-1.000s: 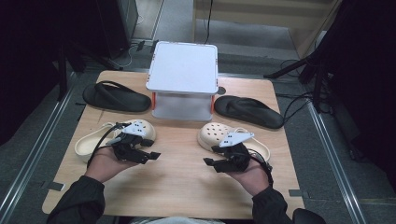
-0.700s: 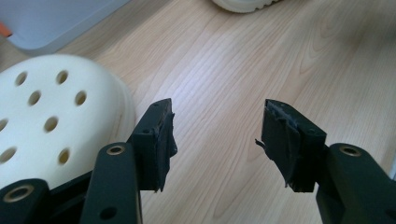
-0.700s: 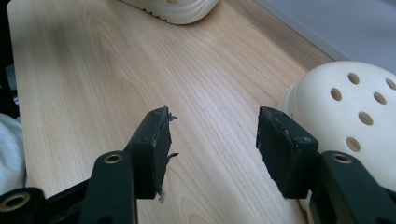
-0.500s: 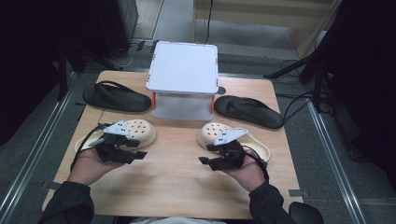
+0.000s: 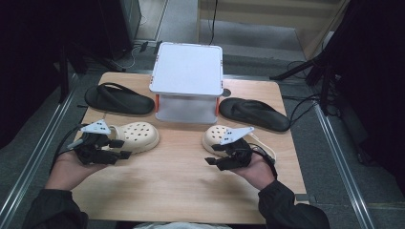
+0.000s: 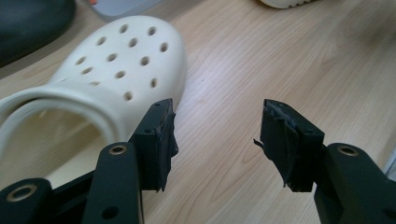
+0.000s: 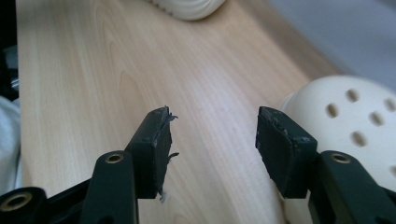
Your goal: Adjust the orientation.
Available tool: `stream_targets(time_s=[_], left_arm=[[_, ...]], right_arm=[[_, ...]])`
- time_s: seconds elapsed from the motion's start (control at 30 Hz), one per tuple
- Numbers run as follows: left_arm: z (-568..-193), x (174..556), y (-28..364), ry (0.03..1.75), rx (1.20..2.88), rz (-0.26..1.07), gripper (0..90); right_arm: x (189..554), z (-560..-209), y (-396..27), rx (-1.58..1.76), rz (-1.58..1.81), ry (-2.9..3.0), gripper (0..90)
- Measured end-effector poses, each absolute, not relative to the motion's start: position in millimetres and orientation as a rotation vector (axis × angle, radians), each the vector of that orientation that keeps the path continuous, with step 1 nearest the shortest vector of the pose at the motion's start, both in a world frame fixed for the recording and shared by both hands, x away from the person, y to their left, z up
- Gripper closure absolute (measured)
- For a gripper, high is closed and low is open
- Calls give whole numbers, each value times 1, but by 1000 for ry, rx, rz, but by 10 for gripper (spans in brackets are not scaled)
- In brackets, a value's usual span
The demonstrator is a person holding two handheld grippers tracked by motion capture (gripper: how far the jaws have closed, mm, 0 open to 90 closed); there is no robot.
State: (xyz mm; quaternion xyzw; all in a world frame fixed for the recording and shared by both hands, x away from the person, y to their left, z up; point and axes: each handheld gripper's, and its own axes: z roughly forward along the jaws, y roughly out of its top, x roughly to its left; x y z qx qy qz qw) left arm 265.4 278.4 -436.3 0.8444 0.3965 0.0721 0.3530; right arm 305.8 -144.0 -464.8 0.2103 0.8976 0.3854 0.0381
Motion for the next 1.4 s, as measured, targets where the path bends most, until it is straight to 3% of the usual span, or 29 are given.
stream_targets(time_s=[0.37, 0.7, 0.97, 1.13, 1.4], left_arm=[[-443, 273, 313, 1073, 2198, 249, 472], [-471, 296, 312, 1053, 2207, 180, 523], [-482, 312, 297, 1016, 2249, 126, 629], [-483, 316, 295, 1002, 2259, 130, 756], [-477, 317, 295, 1013, 2258, 145, 774]], right_arm=[[301, -473, -138, 664, 1180, 2775, 468], [305, -470, -146, 728, 1215, 2721, 468], [304, -469, -152, 755, 1211, 2701, 469], [302, -470, -154, 755, 1211, 2691, 471], [302, -469, -157, 772, 1218, 2680, 472]])
